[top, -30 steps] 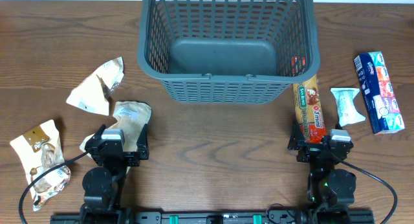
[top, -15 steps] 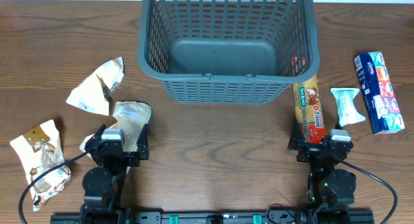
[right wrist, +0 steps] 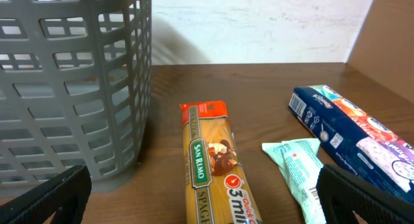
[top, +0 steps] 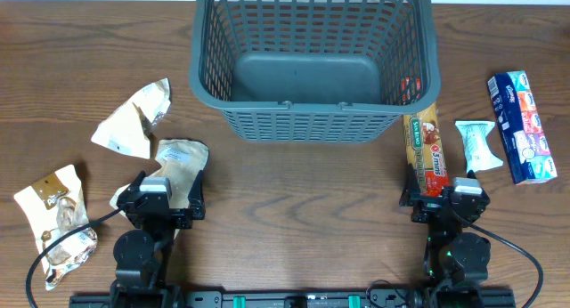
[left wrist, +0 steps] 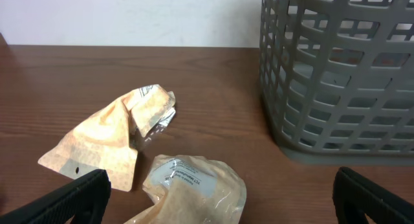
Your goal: Pack container
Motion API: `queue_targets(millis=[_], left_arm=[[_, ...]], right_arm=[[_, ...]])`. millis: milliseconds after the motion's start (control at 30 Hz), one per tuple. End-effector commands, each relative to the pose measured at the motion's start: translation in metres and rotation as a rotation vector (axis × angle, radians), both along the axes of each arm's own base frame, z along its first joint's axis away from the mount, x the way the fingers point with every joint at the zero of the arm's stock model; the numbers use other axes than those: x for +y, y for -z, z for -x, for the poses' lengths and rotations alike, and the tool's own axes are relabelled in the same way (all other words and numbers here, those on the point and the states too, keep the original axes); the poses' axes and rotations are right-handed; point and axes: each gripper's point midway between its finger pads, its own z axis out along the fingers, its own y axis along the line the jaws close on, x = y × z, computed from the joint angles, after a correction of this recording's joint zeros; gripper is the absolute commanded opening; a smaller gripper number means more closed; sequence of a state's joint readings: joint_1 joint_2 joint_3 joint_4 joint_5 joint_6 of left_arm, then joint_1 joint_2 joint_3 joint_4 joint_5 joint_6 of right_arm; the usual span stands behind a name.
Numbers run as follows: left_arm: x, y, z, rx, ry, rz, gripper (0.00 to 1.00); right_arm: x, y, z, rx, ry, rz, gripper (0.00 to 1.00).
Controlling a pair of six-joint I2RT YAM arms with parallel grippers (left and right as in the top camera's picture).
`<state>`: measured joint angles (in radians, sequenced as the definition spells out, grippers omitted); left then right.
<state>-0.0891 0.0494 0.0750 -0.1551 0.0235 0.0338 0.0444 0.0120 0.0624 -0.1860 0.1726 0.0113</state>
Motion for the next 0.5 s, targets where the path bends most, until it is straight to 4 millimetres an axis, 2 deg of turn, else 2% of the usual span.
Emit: queue_targets(millis=[0, 467], left_arm=[[-0.0040, 0.0141, 0.0008, 0.030, 0.025, -0.012, 0.99], [-0.0038, 0.0142, 0.0008, 0.030, 0.024, -0.012, 0.99]], right_arm=[[-0.0001, 0.0004, 0.0001, -0.002, 0.001, 0.017, 0.99], [0.0059, 0.0008, -0.0005, -0.001, -0.033, 0.012, 0.99]])
